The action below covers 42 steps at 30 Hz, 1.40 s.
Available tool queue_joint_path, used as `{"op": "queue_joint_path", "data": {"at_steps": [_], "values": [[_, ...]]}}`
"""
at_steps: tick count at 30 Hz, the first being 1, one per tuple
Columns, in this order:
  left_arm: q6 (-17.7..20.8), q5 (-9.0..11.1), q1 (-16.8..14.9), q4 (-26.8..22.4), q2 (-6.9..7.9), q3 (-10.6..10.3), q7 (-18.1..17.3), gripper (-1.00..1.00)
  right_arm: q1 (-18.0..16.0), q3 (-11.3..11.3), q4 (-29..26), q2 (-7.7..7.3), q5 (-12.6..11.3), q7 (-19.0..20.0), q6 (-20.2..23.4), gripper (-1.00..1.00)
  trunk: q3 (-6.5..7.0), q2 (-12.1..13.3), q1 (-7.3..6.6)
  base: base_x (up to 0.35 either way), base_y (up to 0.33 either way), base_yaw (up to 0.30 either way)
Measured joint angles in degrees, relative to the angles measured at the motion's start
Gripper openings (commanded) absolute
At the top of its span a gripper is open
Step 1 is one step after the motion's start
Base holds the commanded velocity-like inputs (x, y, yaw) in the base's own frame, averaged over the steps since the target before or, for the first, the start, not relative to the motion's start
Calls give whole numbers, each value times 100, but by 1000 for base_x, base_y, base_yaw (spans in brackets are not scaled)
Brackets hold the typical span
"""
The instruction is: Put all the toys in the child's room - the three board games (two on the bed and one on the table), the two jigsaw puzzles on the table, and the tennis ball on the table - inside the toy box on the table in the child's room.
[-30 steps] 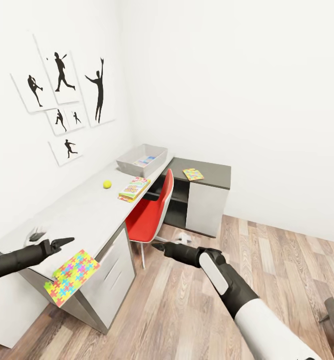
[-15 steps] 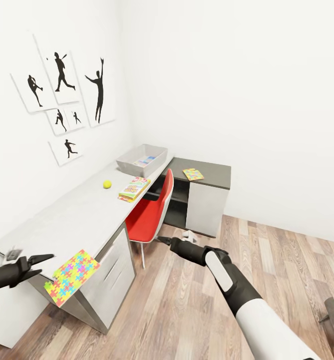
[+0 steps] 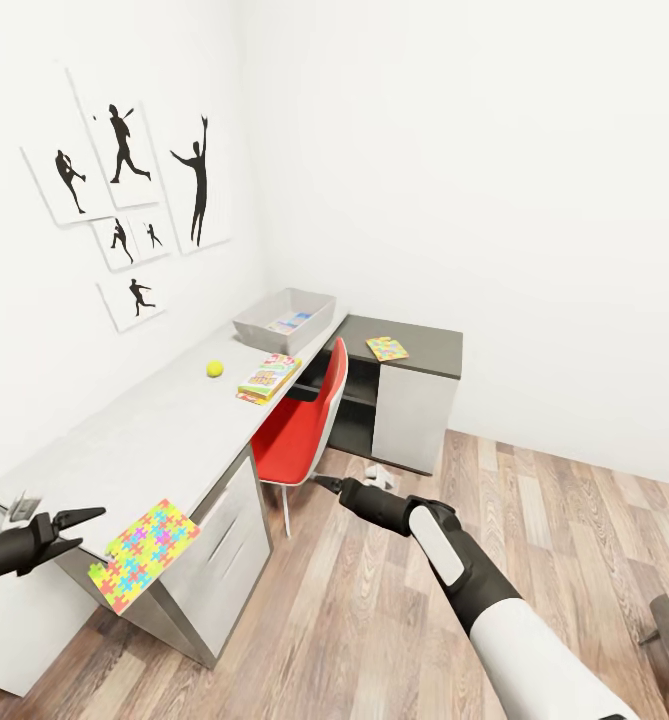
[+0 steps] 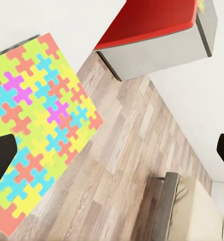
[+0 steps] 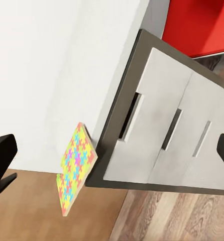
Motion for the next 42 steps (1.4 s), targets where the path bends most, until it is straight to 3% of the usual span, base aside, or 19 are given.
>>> {"op": "queue_joint_path", "data": {"at_steps": [11,25,42], "values": [[0,-18,0,-1,22,2,-340,100,0,1,10,15,-1,-21,-9,100,0,0,0,7,33,0],[-7,-10,0,0,5,2,-357,100,0,5,17,25,0,-50,-19,100,0,0,0,24,88,6],[-9,-6,1,0,-18,2,-364,100,0,-8,95,17,-1,-51,10,100,5,0,0,0,44,142]]}}
